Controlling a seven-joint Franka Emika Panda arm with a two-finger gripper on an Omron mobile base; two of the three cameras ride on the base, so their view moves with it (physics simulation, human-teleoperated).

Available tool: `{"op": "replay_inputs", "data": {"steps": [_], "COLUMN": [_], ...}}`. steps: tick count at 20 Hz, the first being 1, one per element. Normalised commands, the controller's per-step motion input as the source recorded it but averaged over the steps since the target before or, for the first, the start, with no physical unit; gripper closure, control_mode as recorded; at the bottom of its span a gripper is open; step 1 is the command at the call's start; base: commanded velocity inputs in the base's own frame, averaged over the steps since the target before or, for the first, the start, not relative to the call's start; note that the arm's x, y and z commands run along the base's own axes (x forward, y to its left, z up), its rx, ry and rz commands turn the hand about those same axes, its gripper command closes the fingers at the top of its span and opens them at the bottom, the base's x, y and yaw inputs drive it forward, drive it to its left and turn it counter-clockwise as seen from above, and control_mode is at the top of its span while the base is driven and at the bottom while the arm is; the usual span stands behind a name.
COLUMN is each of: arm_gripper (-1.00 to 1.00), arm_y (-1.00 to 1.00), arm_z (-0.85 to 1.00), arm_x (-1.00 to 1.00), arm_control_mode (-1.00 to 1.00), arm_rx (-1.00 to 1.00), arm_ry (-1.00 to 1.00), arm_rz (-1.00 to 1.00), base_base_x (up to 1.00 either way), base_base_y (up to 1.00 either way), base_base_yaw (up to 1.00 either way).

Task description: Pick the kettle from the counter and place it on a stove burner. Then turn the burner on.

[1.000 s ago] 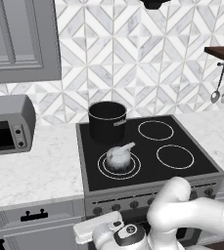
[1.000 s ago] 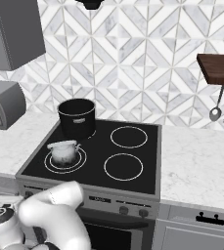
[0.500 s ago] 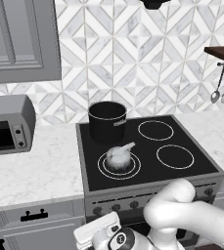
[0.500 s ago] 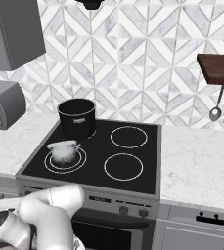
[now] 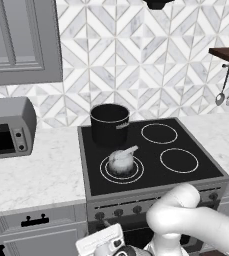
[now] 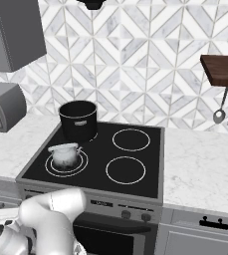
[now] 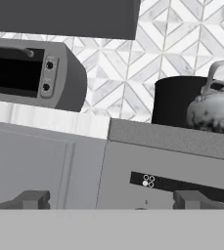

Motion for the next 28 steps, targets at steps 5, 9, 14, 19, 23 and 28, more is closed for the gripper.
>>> {"op": "replay_inputs", "data": {"steps": [5,9,14,19,23,28], "arm_gripper": [-1.00,-1.00,-1.00,-1.00,-1.00,-1.00], "arm_y": [-0.48,-0.50,-0.54,-0.45,-0.16,-0.01], "arm_z": [-0.08,0.00,0.00,0.00,0.00,0.00], "arm_x": [0.00,0.00,0.00,0.08,0.32,0.36], "arm_control_mode": [-1.00,-1.00,-1.00,-1.00,-1.00,-1.00], "arm_rx": [0.36,0.34,0.31,0.27,0.21,0.09], "arm_ry": [0.00,0.00,-0.01,0.00,0.00,0.00], "arm_rz": [0.03,0.08,0.10,0.07,0.05,0.02], "base_base_x": [0.00,0.00,0.00,0.00,0.00,0.00], "base_base_y": [0.00,0.00,0.00,0.00,0.00,0.00], "base_base_yaw": [0.00,0.00,0.00,0.00,0.00,0.00]}}
